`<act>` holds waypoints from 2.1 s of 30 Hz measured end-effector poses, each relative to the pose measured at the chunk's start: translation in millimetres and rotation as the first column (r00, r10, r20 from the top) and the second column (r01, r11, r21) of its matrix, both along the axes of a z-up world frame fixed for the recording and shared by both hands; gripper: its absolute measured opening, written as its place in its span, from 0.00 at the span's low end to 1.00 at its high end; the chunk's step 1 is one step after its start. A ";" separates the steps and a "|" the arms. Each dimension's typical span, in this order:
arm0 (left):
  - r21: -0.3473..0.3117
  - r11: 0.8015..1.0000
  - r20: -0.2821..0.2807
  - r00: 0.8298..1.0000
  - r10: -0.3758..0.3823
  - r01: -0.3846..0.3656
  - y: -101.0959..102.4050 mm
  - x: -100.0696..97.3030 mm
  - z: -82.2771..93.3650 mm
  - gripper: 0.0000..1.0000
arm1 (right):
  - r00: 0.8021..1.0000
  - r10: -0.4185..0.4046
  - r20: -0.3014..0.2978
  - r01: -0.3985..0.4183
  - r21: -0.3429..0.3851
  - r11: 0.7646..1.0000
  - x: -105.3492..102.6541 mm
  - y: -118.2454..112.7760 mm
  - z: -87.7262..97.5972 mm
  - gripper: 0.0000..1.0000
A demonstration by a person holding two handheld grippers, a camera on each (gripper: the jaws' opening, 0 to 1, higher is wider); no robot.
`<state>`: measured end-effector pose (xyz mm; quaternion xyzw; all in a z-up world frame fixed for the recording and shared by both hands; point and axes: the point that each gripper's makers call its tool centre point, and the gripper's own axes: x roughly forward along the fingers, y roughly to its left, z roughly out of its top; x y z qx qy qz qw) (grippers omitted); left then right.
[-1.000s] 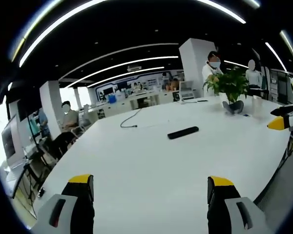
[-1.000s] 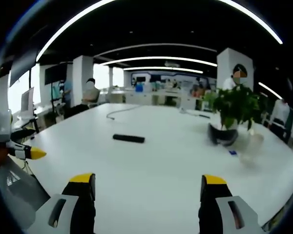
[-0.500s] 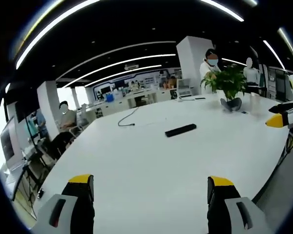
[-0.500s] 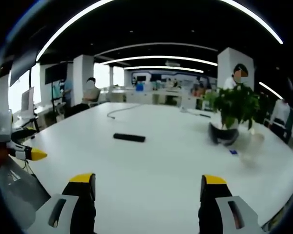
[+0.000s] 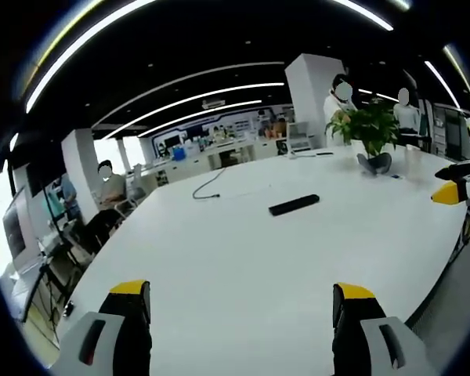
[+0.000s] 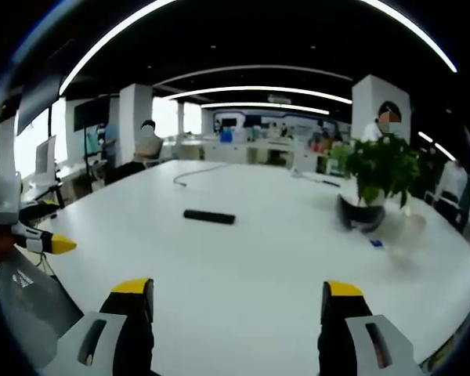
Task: Press the specified remote control buttons in sequence, fully releasing each button before pressing the next.
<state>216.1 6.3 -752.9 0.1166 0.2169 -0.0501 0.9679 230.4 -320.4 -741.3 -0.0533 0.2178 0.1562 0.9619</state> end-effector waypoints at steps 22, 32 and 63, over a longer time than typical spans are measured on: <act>0.024 1.000 -0.017 1.000 -0.007 0.008 -1.0 -0.6 -3.4 1.00 | 1.000 0.007 -0.008 -0.007 0.003 1.000 -0.5 0.7 -1.5 0.86; 0.005 0.999 -0.019 0.999 -0.037 0.037 -6.4 0.0 -2.1 1.00 | 1.000 -0.007 0.005 0.007 0.022 1.000 0.3 -1.8 1.8 0.86; 0.042 0.979 -0.023 0.979 -0.201 0.202 -22.6 51.5 30.3 1.00 | 1.000 -0.019 0.006 0.018 0.036 0.999 0.3 -2.9 2.8 0.85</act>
